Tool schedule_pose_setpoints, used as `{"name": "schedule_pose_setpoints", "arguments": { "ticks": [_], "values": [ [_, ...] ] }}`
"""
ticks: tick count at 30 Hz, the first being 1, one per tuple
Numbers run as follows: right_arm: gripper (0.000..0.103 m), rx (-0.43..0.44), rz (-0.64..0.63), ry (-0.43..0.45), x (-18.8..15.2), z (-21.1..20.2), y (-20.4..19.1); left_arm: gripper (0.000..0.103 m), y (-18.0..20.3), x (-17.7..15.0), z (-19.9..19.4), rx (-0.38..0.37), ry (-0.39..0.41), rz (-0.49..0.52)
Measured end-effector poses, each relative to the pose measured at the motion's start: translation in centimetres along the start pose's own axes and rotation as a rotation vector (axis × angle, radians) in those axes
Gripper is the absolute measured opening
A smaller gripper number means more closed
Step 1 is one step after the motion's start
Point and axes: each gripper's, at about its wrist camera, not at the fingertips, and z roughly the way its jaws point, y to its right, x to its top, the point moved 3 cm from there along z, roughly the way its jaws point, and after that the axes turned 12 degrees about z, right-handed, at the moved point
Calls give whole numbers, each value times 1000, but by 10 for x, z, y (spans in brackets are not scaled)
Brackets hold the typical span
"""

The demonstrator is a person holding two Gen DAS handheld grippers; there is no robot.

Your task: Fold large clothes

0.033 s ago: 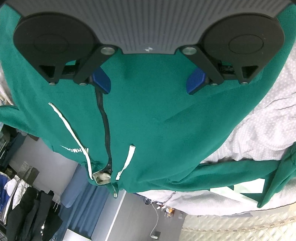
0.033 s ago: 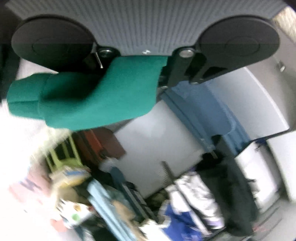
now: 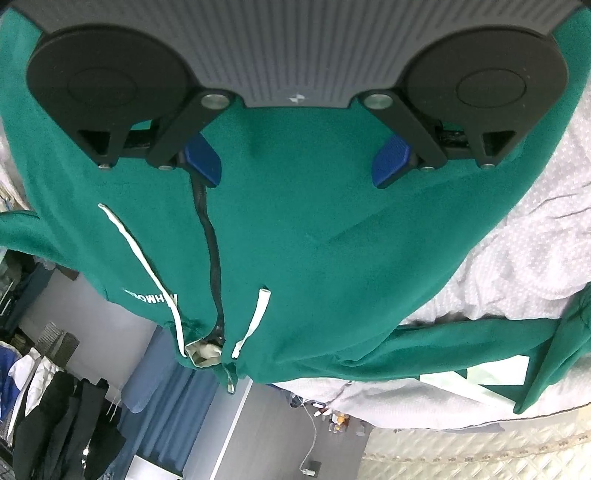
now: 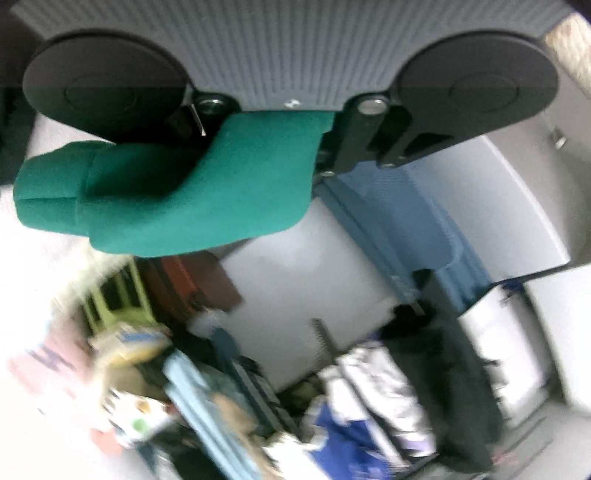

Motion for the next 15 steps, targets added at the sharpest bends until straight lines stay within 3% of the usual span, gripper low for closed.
{"name": "schedule_pose_setpoints", "arguments": {
  "ticks": [4,8,15],
  "values": [
    [13,96,-126,-4,2,-32,-62,91,-6,5,-11,-12,30,-10],
    [13,220,-294,-24,-18,-76,-136,91,-16,11,-25,-21,75,-18],
    [13,472,-531,-76,-94,-175,-253,91,-46,20,-49,-7,154,-60]
  ]
}}
